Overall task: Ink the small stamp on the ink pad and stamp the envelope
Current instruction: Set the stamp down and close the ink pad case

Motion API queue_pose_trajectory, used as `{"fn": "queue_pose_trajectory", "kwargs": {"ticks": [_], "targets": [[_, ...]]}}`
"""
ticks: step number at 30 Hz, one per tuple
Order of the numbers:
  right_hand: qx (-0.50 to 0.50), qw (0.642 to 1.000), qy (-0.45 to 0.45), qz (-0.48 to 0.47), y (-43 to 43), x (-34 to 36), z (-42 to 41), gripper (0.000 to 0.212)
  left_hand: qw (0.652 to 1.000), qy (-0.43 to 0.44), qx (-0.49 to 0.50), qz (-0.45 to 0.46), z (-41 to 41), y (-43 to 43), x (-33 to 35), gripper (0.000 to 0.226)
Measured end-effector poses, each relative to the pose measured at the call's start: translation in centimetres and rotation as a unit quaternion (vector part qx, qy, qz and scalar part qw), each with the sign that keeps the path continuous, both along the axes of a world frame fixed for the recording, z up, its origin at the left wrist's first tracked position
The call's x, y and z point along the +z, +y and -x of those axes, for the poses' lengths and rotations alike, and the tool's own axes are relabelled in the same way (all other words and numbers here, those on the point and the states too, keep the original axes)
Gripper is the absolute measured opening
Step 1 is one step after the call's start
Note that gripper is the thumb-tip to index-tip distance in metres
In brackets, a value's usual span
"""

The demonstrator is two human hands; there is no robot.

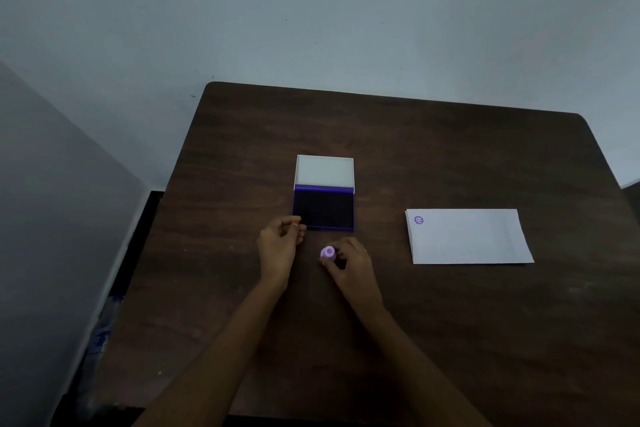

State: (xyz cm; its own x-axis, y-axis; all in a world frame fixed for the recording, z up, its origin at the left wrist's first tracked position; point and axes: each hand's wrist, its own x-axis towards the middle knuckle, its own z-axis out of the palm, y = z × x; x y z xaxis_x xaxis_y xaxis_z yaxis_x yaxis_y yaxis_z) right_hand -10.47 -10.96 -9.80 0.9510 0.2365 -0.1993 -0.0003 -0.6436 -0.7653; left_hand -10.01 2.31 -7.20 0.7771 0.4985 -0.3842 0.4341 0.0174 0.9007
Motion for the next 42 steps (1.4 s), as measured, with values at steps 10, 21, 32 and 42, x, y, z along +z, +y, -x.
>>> {"fn": "queue_pose_trajectory", "kwargs": {"ticks": [10, 21, 32, 42], "targets": [[-0.203, 0.967, 0.029, -0.149, -3.0, 2.1, -3.8, 0.007, 0.996, -0.001, 0.024, -0.084, -3.4, 1.3, 0.4, 0.029], [-0.193, 0.97, 0.06, -0.132, 0.7, 2.4, -12.1, 0.036, 0.983, 0.021, -0.066, -0.17, -9.5, 0.8, 0.3, 0.031], [-0.26, 0.933, 0.12, -0.216, 0.7, 3.2, -13.8, 0.038, 0.997, 0.041, -0.009, -0.069, -10.2, 1.3, 1.0, 0.034], [-0.196, 0.968, 0.001, -0.155, -0.6, 4.7, -11.7, 0.026, 0.993, -0.002, -0.041, -0.107, -7.5, 1.6, 3.3, 0.028]]}}
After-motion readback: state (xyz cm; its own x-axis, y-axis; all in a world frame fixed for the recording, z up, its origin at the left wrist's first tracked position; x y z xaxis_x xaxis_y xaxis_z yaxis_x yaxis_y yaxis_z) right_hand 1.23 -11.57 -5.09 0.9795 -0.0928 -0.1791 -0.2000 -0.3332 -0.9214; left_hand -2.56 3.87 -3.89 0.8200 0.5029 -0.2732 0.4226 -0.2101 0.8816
